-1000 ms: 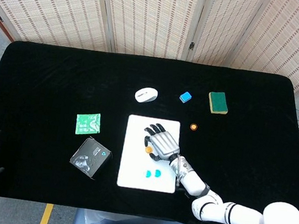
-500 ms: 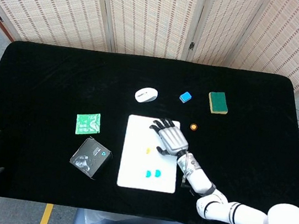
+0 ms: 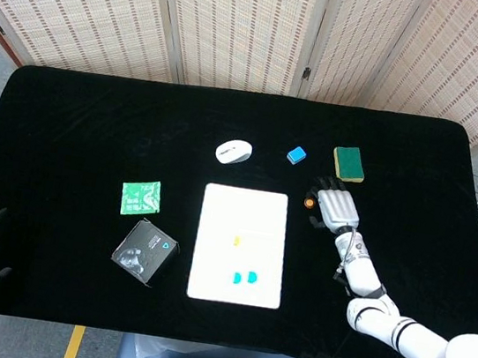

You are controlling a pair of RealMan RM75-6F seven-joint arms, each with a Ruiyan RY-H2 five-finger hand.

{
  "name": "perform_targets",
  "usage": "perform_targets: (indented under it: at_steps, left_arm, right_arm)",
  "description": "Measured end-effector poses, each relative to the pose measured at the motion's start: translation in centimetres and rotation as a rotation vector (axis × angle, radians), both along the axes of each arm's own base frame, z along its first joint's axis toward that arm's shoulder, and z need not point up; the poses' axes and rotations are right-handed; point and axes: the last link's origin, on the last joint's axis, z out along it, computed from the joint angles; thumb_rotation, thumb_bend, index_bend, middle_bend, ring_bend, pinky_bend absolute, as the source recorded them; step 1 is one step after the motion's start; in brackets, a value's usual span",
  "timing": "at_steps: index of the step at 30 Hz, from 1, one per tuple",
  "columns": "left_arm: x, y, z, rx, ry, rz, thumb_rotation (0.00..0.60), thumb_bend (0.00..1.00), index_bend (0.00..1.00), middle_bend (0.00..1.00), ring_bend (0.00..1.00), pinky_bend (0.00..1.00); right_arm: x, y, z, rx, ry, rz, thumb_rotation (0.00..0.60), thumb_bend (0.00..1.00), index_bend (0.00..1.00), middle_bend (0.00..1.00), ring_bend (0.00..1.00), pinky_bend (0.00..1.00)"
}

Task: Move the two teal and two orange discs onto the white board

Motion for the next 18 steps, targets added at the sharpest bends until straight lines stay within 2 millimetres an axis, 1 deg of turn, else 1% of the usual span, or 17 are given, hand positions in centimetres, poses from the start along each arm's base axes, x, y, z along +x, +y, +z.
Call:
perform_targets:
  at_steps: [4, 9, 18]
  left_arm:
    - [0.1, 0.0, 0.0, -0.002, 0.002, 0.001, 0.6, 0.19, 0.06, 0.02, 0.03, 0.0]
    - [0.1, 0.0, 0.0, -0.005, 0.006, 0.006, 0.6, 0.19, 0.06, 0.02, 0.03, 0.0]
    - [0.1, 0.1, 0.0, -0.005, 0.009, 0.012, 0.6, 0.19, 0.06, 0.02, 0.03, 0.0]
  right_arm:
    - [-0.7, -0.3, -0.3, -0.003, 0.011, -0.017, 0.6, 0.39, 0.37, 0.13, 0.0, 0.0]
    - [-1.2, -0.8, -0.5, -0.004, 0.025, -0.03, 0.6, 0.39, 0.37, 0.13, 0.0, 0.0]
    - [-0.8, -2.0, -1.0, -0.006, 0.026, -0.035, 0.6, 0.39, 0.37, 0.13, 0.0, 0.0]
